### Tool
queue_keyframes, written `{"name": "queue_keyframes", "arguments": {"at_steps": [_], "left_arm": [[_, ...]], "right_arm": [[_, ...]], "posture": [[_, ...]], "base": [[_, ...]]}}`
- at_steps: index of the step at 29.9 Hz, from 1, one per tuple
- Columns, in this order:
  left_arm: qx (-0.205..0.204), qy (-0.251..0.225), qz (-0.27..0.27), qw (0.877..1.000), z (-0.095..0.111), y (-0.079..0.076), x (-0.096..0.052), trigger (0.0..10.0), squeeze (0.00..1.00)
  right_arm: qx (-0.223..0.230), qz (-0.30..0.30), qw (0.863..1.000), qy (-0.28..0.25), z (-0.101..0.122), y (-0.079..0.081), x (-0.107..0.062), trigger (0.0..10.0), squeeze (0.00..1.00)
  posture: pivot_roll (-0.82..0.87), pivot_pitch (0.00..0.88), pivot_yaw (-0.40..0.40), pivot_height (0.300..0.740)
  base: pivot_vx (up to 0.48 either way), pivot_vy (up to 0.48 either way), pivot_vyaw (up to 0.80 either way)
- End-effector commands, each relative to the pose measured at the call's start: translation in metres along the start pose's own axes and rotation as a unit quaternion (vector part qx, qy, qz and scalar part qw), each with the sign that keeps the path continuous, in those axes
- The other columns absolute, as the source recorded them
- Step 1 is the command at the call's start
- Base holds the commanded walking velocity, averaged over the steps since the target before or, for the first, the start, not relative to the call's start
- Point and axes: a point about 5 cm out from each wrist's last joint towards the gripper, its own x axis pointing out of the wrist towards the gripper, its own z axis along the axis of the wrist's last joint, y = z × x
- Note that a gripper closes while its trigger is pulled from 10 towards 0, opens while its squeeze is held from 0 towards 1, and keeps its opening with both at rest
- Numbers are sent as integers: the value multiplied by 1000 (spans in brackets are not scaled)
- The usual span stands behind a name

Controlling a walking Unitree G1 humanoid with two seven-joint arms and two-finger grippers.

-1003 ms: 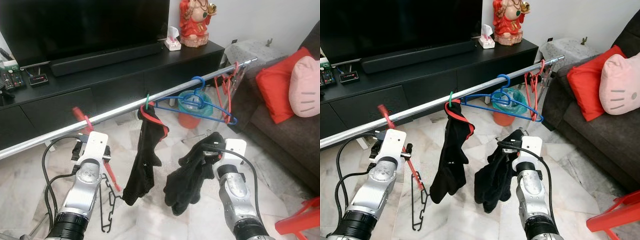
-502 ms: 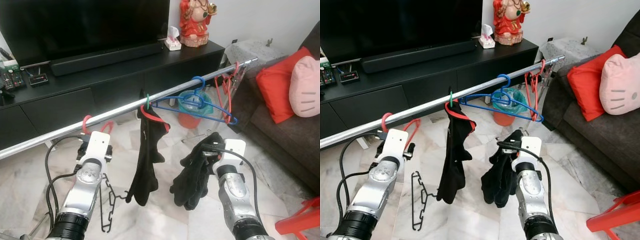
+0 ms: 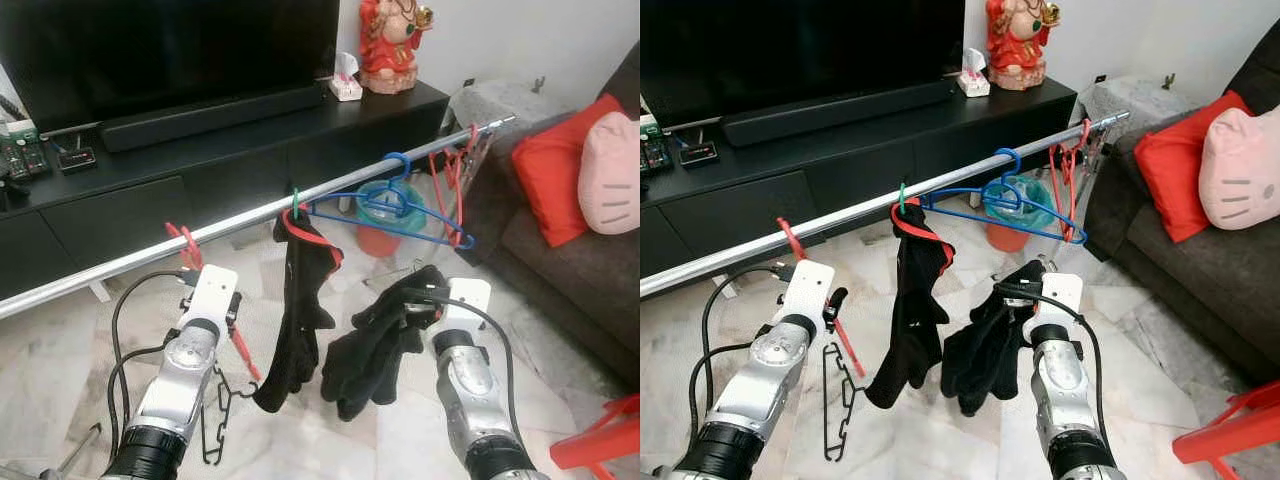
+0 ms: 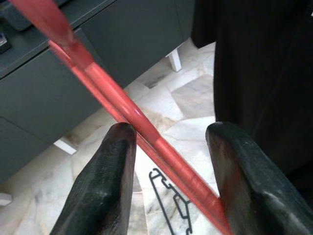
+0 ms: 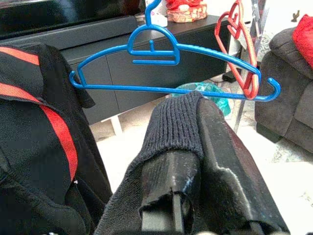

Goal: Hang hanger

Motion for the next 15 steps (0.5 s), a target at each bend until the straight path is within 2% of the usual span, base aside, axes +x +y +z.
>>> {"name": "queue_keyframes", "arguments": {"at_steps": [1, 15], "left_arm": [[9, 1, 6, 1000, 0, 2, 1, 0, 0], [10, -1, 12, 1000, 1, 4, 1, 0, 0]], "right_arm": [[3, -1, 1000, -17, 10, -1, 6, 10000, 0], [4, 0, 1000, -17, 10, 0, 7, 10000, 0]], "posture": [[-16, 5, -70, 740], [-13, 12, -70, 740]], "base": [[0, 0, 0], [0, 0, 0]]}}
